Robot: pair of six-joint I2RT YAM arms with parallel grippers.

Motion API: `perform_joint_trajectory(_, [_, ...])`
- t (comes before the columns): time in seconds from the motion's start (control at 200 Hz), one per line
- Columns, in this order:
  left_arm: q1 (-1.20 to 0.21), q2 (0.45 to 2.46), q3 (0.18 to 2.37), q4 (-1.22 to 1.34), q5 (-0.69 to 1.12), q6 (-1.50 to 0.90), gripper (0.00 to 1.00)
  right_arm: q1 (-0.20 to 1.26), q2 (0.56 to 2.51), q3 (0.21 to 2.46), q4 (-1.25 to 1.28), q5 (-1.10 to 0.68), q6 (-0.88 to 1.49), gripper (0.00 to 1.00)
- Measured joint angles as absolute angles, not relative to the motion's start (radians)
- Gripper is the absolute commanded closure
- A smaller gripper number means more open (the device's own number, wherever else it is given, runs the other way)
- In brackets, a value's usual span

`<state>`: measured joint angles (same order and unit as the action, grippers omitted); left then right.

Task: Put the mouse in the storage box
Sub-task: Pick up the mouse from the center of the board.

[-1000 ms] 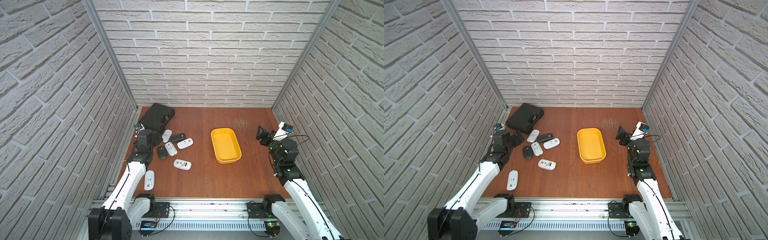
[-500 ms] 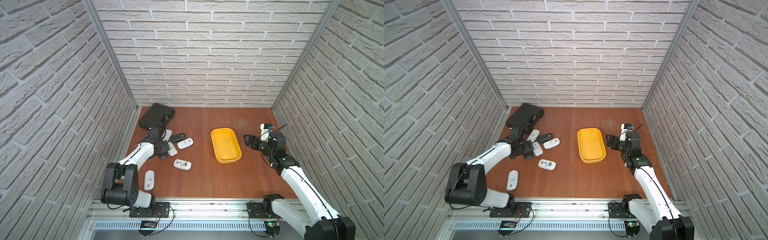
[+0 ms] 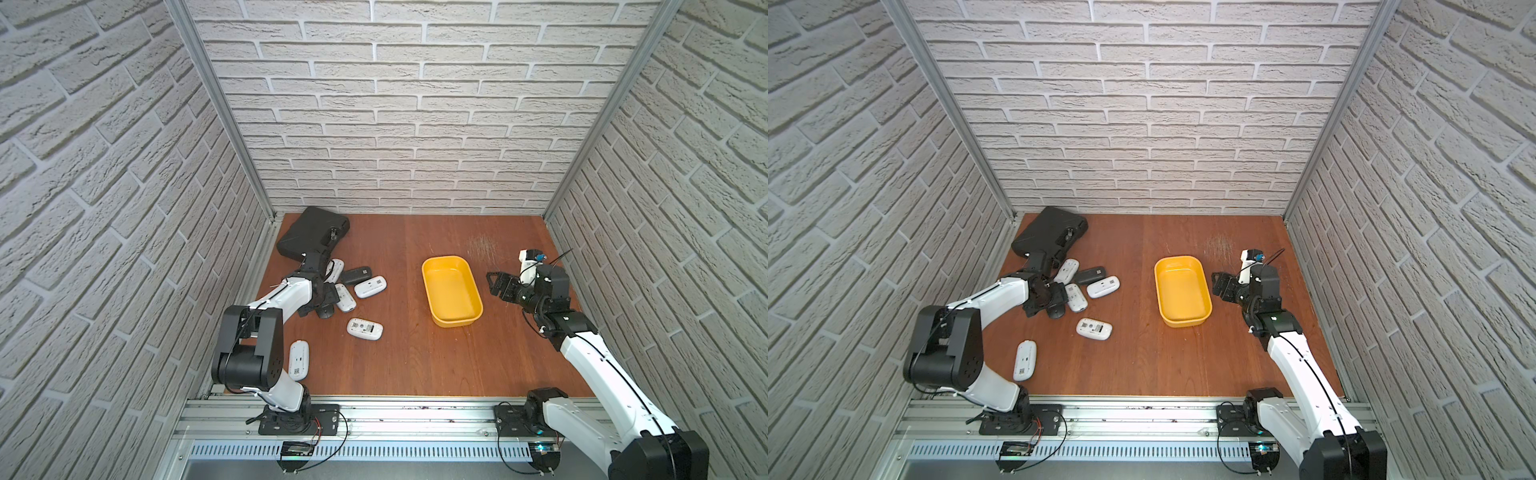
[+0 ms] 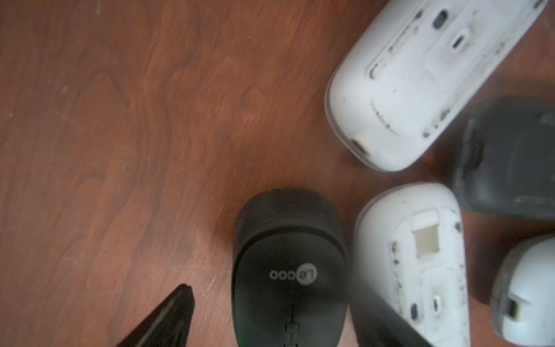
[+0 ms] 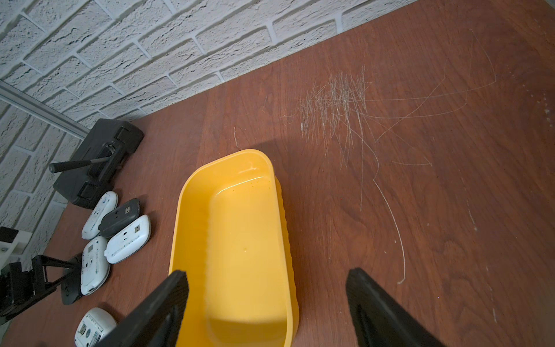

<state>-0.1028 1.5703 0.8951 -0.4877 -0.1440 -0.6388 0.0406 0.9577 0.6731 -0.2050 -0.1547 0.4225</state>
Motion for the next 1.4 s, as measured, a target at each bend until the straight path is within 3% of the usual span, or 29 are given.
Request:
perform_joint_trajectory(0.25, [-0.091, 1.600, 0.894, -0.483, -0.136, -0.640, 0.19, 0.041, 0.961, 0.661, -0.207, -0.155, 0.416, 0.14])
perform_joint_trajectory(0.655, [-0.078, 1.660, 0.914, -0.469, -0.122, -0.635, 0.42, 0.041, 0.974, 0.661, -0.207, -0.155, 0.414, 0.15])
perform_joint_trajectory(0.78, [-0.078, 1.653, 0.911, -0.464, -0.118, -0.629, 0.43, 0.041, 0.974, 0.661, -0.207, -0.155, 0.414, 0.15])
perform_joint_trajectory(0.875, [-0.090, 1.618, 0.893, -0.456, -0.099, -0.625, 0.44, 0.042, 0.974, 0.661, -0.207, -0.160, 0.414, 0.23])
perform_joint_trajectory(0.975, [-0.170, 1.525, 0.893, -0.458, -0.099, -0.611, 0.44, 0.044, 0.973, 0.664, -0.223, -0.172, 0.419, 0.24])
perform_joint_trajectory(1.145, [-0.434, 1.357, 0.981, -0.429, -0.106, -0.505, 0.46, 0.059, 0.950, 0.675, -0.250, -0.252, 0.432, 0.24])
perform_joint_trajectory(1.4, [-0.704, 1.306, 1.095, -0.371, 0.010, -0.220, 0.46, 0.160, 0.945, 0.759, -0.246, -0.456, 0.531, 0.28])
